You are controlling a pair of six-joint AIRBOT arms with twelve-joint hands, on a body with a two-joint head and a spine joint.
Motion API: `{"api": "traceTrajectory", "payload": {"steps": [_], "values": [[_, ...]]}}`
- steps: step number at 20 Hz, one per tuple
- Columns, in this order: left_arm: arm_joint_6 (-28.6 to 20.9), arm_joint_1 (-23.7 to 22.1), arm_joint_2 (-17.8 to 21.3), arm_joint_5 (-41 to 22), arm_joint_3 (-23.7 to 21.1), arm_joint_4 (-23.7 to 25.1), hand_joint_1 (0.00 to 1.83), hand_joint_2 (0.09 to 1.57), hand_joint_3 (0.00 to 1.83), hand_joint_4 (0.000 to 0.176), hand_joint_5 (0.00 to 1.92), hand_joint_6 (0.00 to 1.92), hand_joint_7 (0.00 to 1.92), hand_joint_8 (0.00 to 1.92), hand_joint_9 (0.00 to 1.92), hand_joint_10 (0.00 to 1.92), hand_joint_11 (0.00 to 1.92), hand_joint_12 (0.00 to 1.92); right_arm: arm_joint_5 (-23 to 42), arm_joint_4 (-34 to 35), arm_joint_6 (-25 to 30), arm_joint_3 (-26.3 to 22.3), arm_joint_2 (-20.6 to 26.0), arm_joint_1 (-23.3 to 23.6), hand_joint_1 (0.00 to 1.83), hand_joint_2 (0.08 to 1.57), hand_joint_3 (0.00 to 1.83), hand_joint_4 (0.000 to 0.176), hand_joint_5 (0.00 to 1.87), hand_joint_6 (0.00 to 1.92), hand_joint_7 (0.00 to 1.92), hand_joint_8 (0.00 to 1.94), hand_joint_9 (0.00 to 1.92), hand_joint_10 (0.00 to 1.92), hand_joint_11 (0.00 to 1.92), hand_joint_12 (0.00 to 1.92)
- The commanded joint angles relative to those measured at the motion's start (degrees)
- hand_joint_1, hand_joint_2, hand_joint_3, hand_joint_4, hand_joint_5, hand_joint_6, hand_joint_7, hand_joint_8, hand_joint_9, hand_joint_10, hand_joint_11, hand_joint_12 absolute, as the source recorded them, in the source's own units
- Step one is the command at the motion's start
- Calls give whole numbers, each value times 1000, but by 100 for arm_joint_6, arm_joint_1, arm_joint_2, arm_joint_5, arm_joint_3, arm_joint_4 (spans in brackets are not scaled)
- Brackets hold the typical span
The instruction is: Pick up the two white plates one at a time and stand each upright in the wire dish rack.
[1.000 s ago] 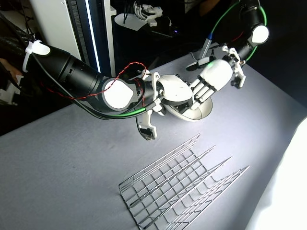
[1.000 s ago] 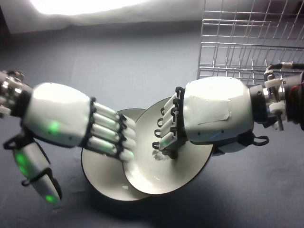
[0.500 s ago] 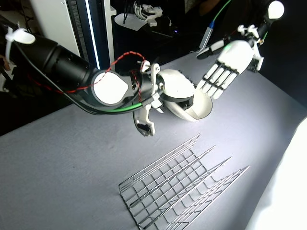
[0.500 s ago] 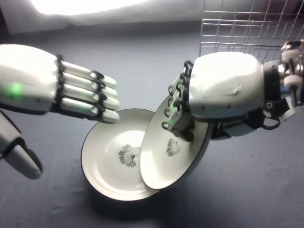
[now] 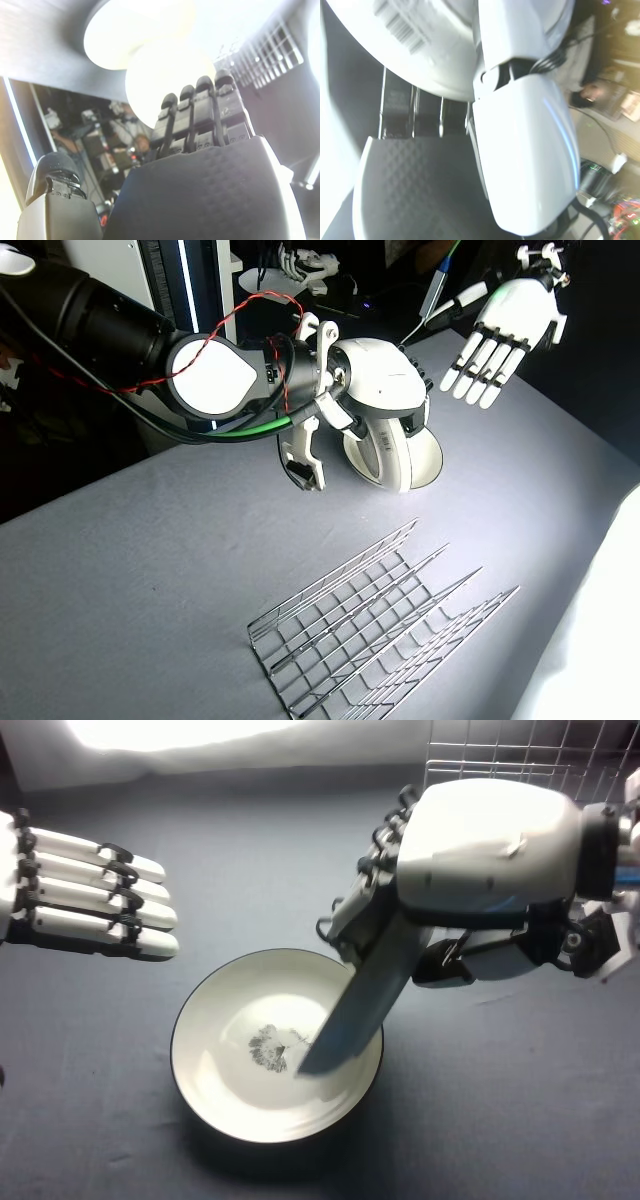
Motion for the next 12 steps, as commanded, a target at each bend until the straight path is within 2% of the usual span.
{"api": "traceTrajectory", "payload": {"steps": [1,3,7,9,12], "values": [[-42,-12,89,-92,-11,-658,0,963,0,0,0,0,0,0,0,0,0,0,655,497,60,-81,60,136,1493,1086,1,0,882,1041,983,859,1019,890,910,1458],[-2,39,81,-95,60,-837,0,964,0,0,0,0,0,0,0,0,0,0,660,917,74,-185,148,208,1493,1085,0,0,904,1022,993,842,1012,890,909,1455],[-1,82,14,-137,213,-824,0,973,0,0,0,0,0,0,0,0,0,0,632,1535,168,-262,252,352,1491,1095,1,0,871,1067,977,883,974,934,902,1473],[24,82,17,-255,231,-809,0,973,0,0,0,0,0,0,0,0,0,0,613,2056,202,-282,291,413,1491,1094,0,0,877,1056,981,871,984,927,895,1479],[364,179,21,-286,250,-792,0,959,0,0,0,0,0,0,0,0,0,0,429,2866,251,-301,373,518,1493,1085,0,0,890,1035,1002,830,1008,896,915,1449]]}}
